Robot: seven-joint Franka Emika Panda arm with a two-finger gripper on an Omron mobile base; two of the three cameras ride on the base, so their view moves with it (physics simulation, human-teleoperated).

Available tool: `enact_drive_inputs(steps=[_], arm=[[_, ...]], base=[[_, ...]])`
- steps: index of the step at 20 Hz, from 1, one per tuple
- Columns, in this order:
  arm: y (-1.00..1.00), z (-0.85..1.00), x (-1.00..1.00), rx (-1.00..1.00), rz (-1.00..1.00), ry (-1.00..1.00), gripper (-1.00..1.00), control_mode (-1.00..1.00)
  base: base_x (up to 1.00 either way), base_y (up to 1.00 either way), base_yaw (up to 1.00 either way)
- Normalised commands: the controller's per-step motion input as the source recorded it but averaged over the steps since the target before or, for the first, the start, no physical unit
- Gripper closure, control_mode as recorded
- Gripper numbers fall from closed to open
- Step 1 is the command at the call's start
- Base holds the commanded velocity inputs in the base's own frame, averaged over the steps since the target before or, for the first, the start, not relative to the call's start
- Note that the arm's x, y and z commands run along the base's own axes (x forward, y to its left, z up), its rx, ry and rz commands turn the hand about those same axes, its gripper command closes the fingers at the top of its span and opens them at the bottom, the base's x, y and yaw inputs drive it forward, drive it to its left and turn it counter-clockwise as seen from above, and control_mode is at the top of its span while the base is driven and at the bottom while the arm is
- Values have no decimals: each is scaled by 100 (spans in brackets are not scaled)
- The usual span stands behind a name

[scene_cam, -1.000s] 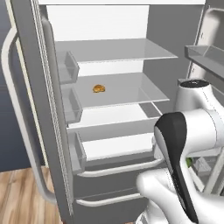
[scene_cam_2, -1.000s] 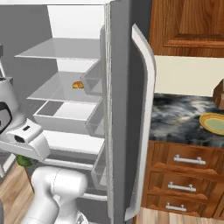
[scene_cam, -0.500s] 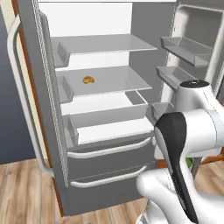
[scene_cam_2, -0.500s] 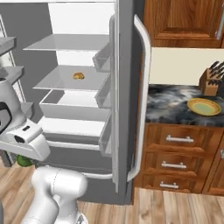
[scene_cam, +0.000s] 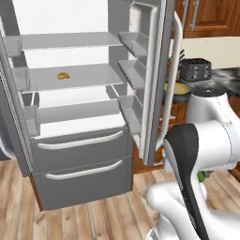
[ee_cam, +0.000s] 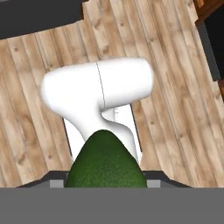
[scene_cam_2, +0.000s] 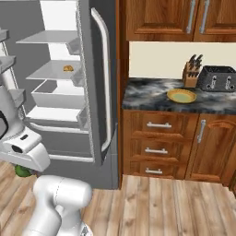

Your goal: Pick avocado from the fridge and place it on the plate on the counter.

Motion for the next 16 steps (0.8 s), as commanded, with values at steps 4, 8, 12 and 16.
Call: enact_drive_inputs(steps=[4,8,12,16], arm=[[0,0,0,0,0,0,100,100],[0,0,0,0,0,0,100,100],[0,0,0,0,0,0,100,100],[0,0,0,0,0,0,100,100]], base=[[3,-100,10],[37,-96,13],[54,-93,11],[83,-100,9]])
